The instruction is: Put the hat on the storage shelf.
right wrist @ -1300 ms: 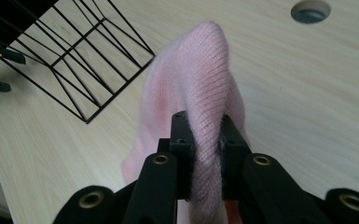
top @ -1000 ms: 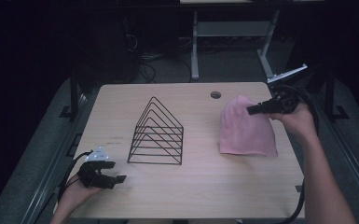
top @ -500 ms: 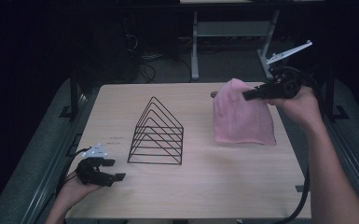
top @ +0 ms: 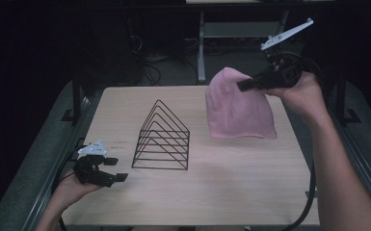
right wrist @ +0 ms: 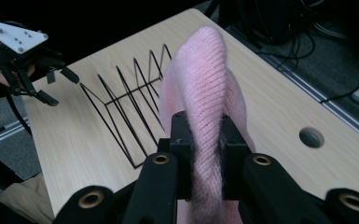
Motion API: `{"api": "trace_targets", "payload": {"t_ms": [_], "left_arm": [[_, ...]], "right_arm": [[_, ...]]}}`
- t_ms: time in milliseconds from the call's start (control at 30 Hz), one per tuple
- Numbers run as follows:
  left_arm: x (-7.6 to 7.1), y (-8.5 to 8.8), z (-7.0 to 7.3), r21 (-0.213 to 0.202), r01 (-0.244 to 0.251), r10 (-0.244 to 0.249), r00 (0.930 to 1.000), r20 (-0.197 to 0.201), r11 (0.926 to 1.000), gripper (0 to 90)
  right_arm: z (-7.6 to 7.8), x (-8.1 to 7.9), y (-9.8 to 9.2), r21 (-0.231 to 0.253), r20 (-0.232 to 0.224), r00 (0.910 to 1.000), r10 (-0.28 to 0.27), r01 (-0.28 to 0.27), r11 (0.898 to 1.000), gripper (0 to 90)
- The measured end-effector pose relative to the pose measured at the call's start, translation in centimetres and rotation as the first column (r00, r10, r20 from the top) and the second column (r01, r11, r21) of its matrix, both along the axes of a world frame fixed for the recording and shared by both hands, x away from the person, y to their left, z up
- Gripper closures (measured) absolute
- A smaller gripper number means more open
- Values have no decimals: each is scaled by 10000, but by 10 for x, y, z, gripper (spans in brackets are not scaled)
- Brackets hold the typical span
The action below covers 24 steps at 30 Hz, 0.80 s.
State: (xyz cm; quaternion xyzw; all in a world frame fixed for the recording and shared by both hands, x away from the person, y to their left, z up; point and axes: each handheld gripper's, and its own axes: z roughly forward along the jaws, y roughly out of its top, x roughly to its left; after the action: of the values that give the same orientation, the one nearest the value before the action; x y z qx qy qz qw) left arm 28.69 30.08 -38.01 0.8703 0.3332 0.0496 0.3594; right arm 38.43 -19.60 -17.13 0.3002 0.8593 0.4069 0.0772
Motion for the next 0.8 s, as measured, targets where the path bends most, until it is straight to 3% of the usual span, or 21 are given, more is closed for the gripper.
{"api": "trace_targets", "payload": {"t_ms": [100,300,467,800], "left_arm": [[3,0,11,41,95,-96,9999,72,9999,240],[8,-5,38,-361,427,-416,9987,298,9984,240],[13,-14,60,-326,814,-799,9958,449,9961,240],[26,-26,89,-558,1170,-1133,9913,665,9916,241]], "right_arm": [[12,-1,13,-22,150,9996,221,-221,9998,798],[29,-1,36,-64,591,9953,767,-764,9971,798],[43,-2,54,-99,780,9907,1114,-1109,9938,798],[66,-3,92,13,1172,9763,1821,-1835,9830,798]]}}
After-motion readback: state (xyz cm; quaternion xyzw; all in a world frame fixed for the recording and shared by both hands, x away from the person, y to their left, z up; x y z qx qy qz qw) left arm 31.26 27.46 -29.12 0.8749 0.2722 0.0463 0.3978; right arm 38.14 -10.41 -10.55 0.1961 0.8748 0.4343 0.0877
